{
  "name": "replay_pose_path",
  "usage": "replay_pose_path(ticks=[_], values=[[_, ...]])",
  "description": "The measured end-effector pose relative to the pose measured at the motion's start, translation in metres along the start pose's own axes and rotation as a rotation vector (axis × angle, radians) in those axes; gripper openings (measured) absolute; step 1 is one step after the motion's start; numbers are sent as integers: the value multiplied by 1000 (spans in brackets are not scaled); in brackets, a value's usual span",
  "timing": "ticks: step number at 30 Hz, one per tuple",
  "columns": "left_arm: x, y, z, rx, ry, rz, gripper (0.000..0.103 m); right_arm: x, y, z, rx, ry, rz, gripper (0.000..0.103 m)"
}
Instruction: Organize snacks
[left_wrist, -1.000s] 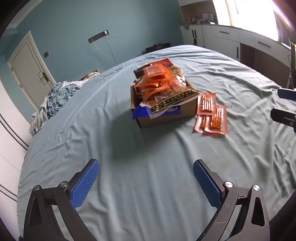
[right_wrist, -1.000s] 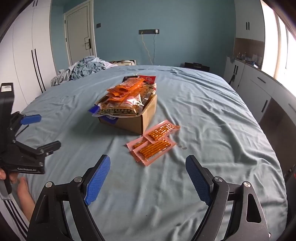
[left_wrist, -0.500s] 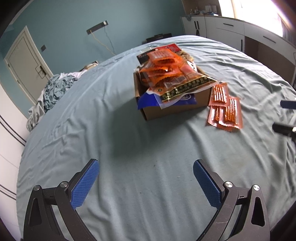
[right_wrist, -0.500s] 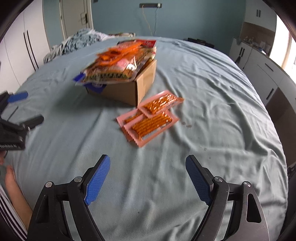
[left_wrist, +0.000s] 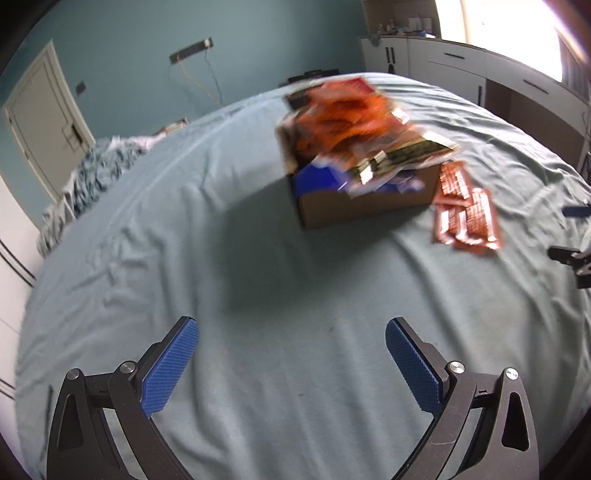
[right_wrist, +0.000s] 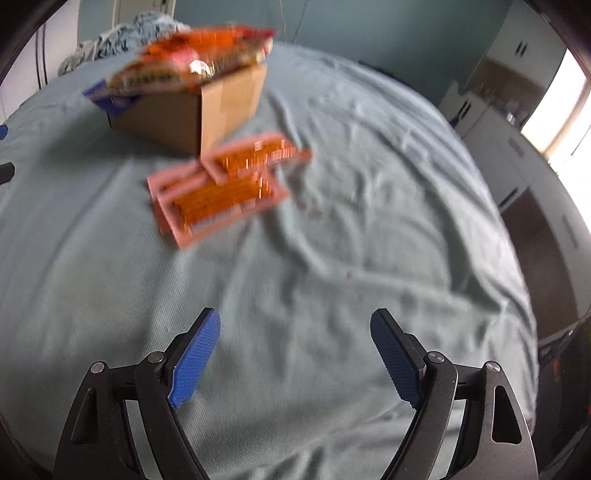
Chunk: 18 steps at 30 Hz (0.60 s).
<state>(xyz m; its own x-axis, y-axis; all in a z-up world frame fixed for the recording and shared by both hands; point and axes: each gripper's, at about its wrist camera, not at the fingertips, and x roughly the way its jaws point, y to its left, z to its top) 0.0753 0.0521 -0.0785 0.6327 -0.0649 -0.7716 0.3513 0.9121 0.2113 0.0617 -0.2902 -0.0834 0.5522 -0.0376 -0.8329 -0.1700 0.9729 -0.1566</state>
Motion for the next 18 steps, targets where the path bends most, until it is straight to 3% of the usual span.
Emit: replay_pose_path(ticks=[4,6,9,12,14,16,18], values=[[33,25,-19,-57,95,41,103,3,-17,-12,77,-23,36,83],[39,33,-27,-82,118,42,103,7,-19,-11,39,-29,18,83],[48,34,-38,-59,157,19,103,22,-7,-17,-8,29,37,83],[47,39,-43,-103,132,-24,103,28,-14,-16,48,7,74,85],[50,46,-48,-164,135,-65,103,28,-19,-22,55,-11,80,90],[51,54,-53,-204,122,-111,103,27,-26,-22,30,-52,82,103],[51,54,-54,-205,118,-111,103,33,-29,-23,38,-78,119,103]])
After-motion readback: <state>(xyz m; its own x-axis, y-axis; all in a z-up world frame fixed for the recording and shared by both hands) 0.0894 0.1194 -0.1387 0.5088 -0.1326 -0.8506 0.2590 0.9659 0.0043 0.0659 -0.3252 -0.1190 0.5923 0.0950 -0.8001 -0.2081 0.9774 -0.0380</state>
